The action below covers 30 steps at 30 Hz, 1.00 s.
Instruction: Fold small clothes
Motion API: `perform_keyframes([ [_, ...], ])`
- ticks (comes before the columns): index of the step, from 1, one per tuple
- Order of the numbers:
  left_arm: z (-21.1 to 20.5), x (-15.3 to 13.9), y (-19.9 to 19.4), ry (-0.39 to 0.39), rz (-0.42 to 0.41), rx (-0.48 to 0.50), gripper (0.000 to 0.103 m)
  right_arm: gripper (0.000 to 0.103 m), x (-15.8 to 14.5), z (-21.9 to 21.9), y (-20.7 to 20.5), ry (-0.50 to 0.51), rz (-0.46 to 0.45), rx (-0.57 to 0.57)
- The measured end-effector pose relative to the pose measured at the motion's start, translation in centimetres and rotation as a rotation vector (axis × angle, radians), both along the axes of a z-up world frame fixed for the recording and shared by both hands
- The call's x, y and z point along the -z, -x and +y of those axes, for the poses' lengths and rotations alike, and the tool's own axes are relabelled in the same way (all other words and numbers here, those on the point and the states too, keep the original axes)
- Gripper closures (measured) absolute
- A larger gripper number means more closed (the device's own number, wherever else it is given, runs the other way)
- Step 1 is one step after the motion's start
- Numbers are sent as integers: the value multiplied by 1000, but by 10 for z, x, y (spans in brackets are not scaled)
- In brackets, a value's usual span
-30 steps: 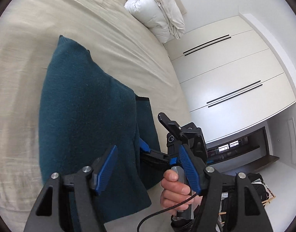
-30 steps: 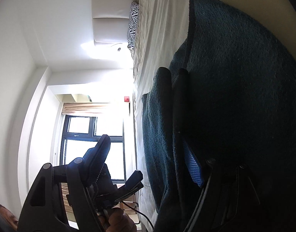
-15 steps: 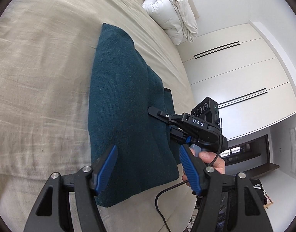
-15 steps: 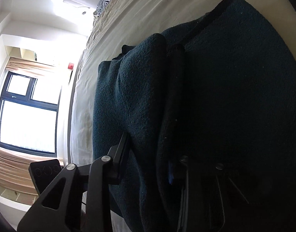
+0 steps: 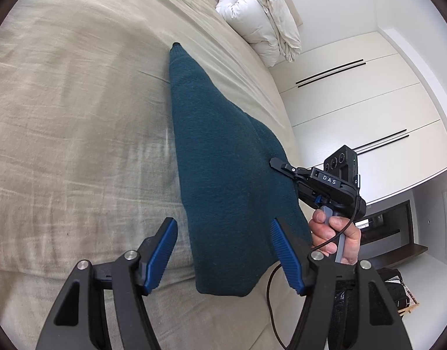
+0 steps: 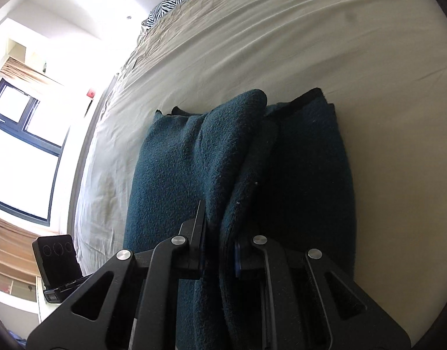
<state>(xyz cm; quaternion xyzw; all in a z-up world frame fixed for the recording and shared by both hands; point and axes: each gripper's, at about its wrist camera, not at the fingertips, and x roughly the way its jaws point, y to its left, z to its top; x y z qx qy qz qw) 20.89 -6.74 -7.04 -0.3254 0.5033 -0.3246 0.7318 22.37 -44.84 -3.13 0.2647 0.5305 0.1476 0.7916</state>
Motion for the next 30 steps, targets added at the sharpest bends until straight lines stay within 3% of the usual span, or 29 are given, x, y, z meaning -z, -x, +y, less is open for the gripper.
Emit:
perform_keyframes([
  [4, -6, 1, 0, -14, -2, 10, 35, 91, 7, -44, 2, 2, 3, 54],
  [9, -20, 1, 0, -57, -23, 41, 35, 91, 40, -83, 12, -36, 45, 83],
  [12, -27, -4, -2, -93, -49, 50, 35, 87, 42, -105, 20, -117, 39, 133],
  [14, -32, -12, -5, -115, -88, 49, 35, 85, 33, -112, 30, -79, 30, 146],
  [22, -83, -47, -23, -209, -284, 132, 35, 85, -26, -88, 86, 72, -120, 167],
  [27, -104, -38, -58, -264, -284, 133, 38, 85, -45, -92, 95, -60, -208, 191],
  [28, -106, -31, -62, -268, -266, 132, 41, 85, -43, -61, 88, -113, -207, 167],
  [30, -110, -18, -66, -279, -249, 130, 41, 85, -36, -50, 81, -149, -189, 123],
])
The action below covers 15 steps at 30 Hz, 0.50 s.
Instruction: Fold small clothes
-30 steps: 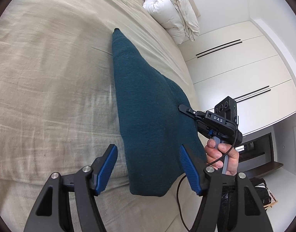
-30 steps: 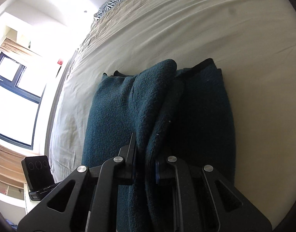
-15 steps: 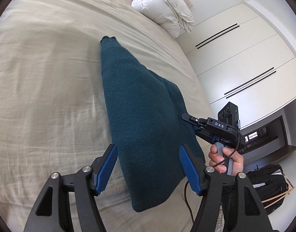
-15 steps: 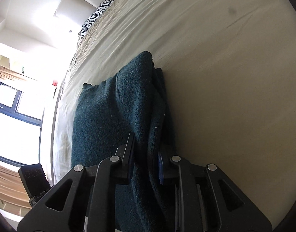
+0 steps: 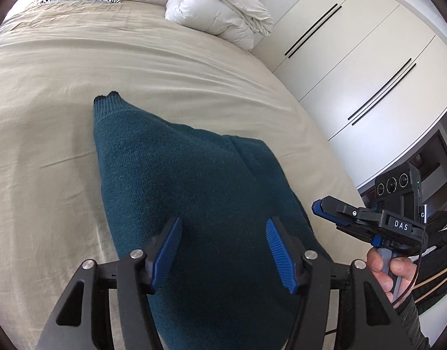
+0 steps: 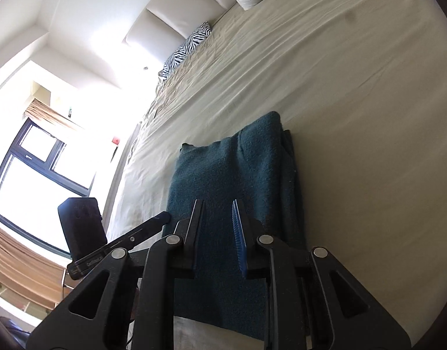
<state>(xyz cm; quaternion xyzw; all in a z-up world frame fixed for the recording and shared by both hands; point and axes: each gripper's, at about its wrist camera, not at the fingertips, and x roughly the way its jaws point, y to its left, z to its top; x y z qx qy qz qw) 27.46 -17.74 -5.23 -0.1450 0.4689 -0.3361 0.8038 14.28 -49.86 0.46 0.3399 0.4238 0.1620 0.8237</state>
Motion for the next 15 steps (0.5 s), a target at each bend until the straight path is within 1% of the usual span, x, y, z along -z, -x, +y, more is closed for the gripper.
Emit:
perform_keyframes([
  [1, -2, 4, 2, -5, -6, -4, 41, 85, 7, 24, -6, 15, 9, -19],
  [2, -4, 7, 5, -18, -23, -6, 41, 85, 18, 28, -10, 15, 29, -28],
  [4, -13, 11, 9, -60, -62, 9, 41, 85, 48, 31, -13, 22, 98, -24],
  [5, -18, 13, 11, -93, -87, 18, 41, 85, 62, 32, -15, 21, 105, -21],
  [7, -27, 17, 17, -153, -143, 43, 39, 86, 78, 22, -9, -73, 67, -4],
  [8, -29, 17, 21, -170, -167, 50, 38, 86, 81, 18, -6, -110, 58, 5],
  [9, -28, 15, 24, -183, -182, 51, 38, 86, 82, 16, -3, -126, 54, 13],
  [10, -26, 11, 28, -187, -192, 46, 38, 86, 78, 15, 0, -114, 52, 18],
  [11, -23, 5, 31, -178, -197, 37, 38, 85, 71, 16, 4, -90, 41, 17],
  [13, -15, -3, 41, -154, -214, 15, 38, 85, 53, 21, 15, -64, -11, 1],
  [14, -14, -4, 45, -150, -224, 13, 38, 85, 48, 25, 20, -58, -26, -14],
  [15, -16, 0, 49, -162, -227, 23, 38, 85, 47, 28, 24, -44, -21, -29],
])
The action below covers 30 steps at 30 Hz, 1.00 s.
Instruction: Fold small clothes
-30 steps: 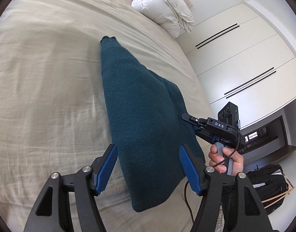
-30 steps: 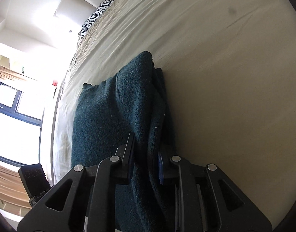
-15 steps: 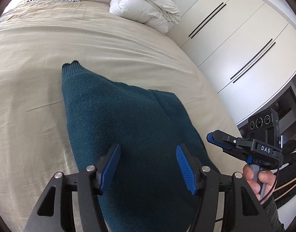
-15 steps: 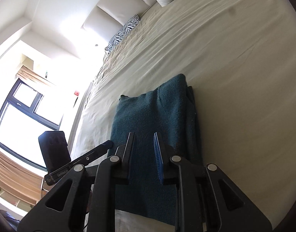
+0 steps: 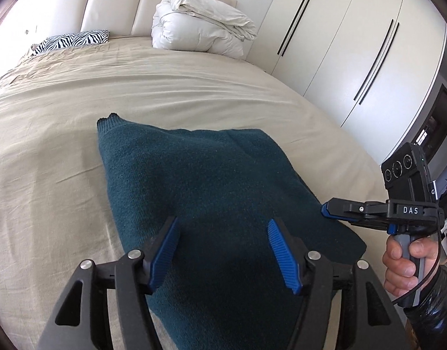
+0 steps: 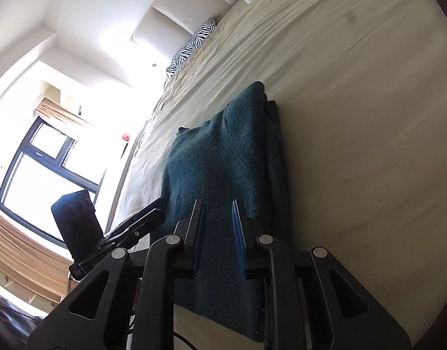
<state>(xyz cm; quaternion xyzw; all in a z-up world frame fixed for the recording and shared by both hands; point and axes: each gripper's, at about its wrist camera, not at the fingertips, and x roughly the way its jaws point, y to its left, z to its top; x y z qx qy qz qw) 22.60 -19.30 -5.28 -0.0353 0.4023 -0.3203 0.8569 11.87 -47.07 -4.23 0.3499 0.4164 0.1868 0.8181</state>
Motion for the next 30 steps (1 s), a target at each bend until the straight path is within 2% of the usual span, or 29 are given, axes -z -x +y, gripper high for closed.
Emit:
perform_keyframes([
  [3, -9, 13, 2, -53, -22, 25, 38, 85, 15, 10, 5, 92, 64, -32],
  [4, -8, 12, 2, -55, -27, 23, 38, 86, 22, 9, 6, 86, 66, -25],
  [6, -2, 0, 4, -37, -30, 6, 38, 85, 18, 6, 11, 56, 62, 0],
  [8, 10, -17, 7, -2, -66, -27, 35, 81, 5, 3, 14, 58, 26, 16],
  [9, 18, -25, 9, 7, -99, -57, 30, 69, -3, 0, 16, 78, 5, 31],
  [10, 28, -30, 10, 19, -123, -104, 13, 43, -7, -13, 20, 96, -8, 56],
  [11, 37, -31, 7, 39, -122, -144, 3, 31, -12, -19, 21, 103, -19, 89],
  [12, 45, -27, 0, 60, -88, -161, 3, 23, -16, -27, 21, 104, -26, 120],
  [13, 49, -19, -9, 69, -29, -167, 4, 23, -17, -33, 17, 104, -19, 132],
  [15, 55, -1, -23, 79, 91, -174, 15, 23, -11, -35, -1, 100, 45, 111],
  [17, 62, 18, -33, 151, 227, -171, 18, 23, 4, -34, -20, 77, 114, 72],
  [19, 65, 33, -41, 205, 328, -174, 18, 24, 23, -34, -36, 51, 184, 54],
  [23, 54, 38, -56, 186, 371, -139, 18, 27, 37, -31, -66, -19, 215, 19],
  [25, 52, 42, -65, 202, 404, -145, 21, 40, 36, -22, -77, 12, 233, -23],
  [26, 52, 44, -66, 197, 411, -158, 29, 44, 36, -15, -82, 42, 246, -53],
  [27, 52, 46, -68, 189, 419, -174, 33, 53, 38, -6, -88, 69, 265, -86],
  [29, 50, 45, -70, 181, 431, -183, 44, 59, 40, 8, -97, 137, 286, -108],
  [30, 48, 43, -69, 168, 428, -185, 47, 66, 40, 11, -99, 150, 290, -106],
])
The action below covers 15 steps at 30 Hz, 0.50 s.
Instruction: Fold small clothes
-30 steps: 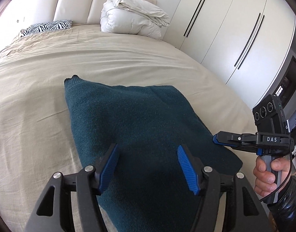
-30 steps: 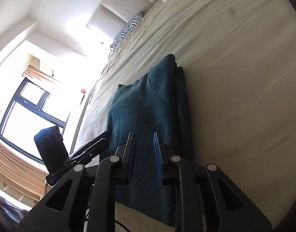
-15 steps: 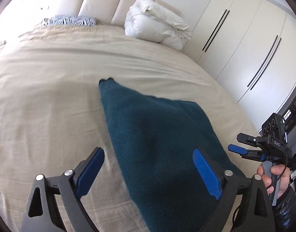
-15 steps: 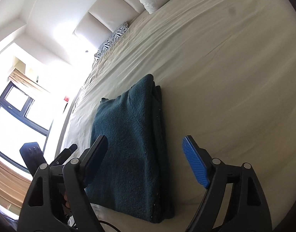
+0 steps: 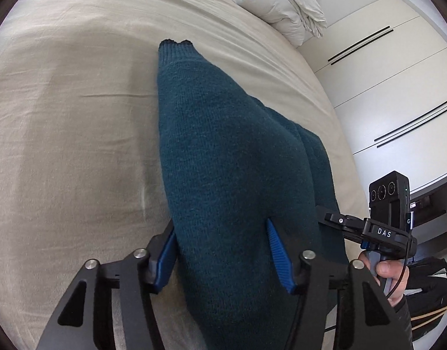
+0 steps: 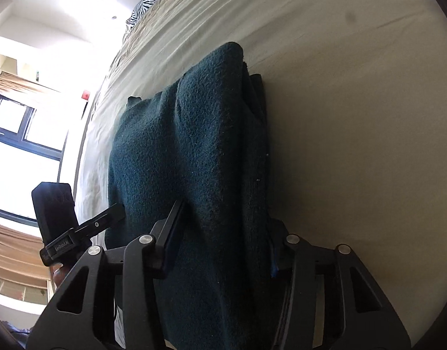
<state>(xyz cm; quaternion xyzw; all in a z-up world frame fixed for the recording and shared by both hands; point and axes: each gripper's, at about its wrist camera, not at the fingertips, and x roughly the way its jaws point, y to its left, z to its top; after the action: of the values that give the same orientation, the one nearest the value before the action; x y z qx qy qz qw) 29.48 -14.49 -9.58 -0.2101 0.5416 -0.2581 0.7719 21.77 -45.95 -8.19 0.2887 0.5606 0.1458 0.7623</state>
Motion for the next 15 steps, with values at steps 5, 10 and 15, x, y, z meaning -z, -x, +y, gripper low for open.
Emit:
perform_keyframes([
  [5, 2, -16, 12, -41, -13, 2, 61, 80, -27, 25, 12, 190, -49, -1],
  [10, 19, -48, 45, -113, -64, -9, 62, 83, -71, 73, 38, 389, -127, -41],
  [15, 65, -82, 94, -159, -121, -20, 62, 83, -106, 126, 84, 406, -204, -65],
])
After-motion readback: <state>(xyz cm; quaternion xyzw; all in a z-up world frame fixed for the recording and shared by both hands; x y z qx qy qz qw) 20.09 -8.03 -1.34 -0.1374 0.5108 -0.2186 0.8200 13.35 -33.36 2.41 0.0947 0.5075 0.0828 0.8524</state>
